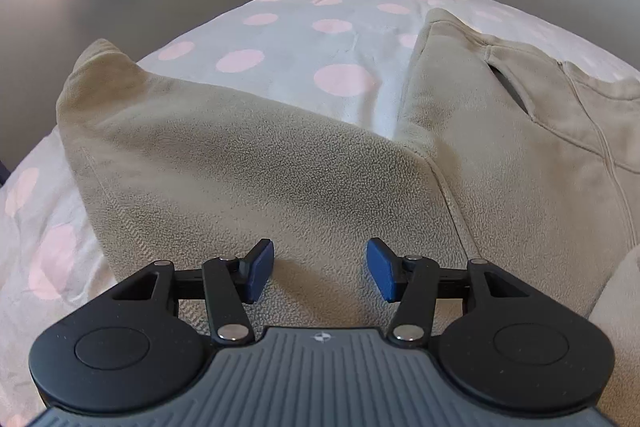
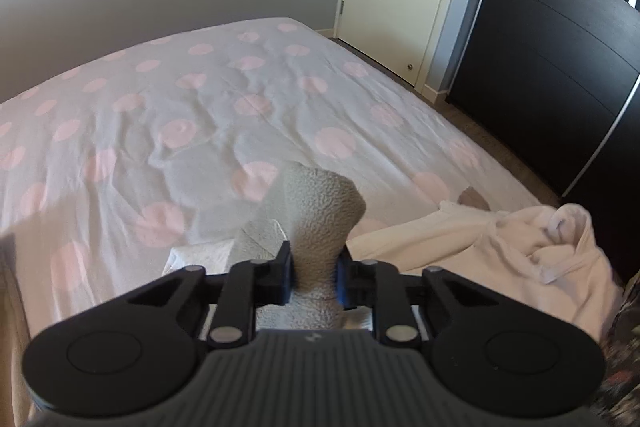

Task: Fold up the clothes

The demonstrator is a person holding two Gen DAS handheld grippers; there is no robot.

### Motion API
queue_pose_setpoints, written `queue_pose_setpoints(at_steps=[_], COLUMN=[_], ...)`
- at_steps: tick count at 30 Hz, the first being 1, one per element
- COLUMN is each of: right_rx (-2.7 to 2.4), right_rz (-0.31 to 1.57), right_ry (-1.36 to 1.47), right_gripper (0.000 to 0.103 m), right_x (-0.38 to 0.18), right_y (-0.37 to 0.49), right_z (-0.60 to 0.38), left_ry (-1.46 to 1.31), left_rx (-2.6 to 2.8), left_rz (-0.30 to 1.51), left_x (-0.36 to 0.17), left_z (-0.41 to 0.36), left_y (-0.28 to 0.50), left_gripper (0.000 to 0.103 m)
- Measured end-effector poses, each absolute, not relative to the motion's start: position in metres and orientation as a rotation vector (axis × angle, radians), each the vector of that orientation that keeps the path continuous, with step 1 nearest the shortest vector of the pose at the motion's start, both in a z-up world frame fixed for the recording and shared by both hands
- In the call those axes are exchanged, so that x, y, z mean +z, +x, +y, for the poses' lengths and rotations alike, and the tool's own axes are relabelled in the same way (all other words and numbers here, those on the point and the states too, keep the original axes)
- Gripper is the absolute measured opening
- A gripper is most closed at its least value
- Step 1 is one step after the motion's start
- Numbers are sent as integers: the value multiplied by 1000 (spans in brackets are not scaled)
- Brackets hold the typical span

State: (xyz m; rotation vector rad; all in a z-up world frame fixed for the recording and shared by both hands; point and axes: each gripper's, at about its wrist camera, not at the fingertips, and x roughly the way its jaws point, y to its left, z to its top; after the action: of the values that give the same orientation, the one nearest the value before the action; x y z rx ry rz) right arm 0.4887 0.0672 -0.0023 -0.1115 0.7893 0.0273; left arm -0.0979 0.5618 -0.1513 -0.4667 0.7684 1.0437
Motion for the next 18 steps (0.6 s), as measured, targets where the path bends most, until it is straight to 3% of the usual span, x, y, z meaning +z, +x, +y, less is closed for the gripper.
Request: queue_pose_setpoints(at_steps=[10, 18], right_rx=[9, 204], right_rz=[678, 607], right_ry=[-90, -30], right_gripper=[18, 18], right_x=[82, 136], right_y=[452, 386], right_z=[0, 16], left_ry=[-485, -516], left_rx=[985, 929], left_rz=[712, 674], left_x=[-139, -113], left_z=[553, 543], left_y=[-102, -109], left_gripper=[50, 50])
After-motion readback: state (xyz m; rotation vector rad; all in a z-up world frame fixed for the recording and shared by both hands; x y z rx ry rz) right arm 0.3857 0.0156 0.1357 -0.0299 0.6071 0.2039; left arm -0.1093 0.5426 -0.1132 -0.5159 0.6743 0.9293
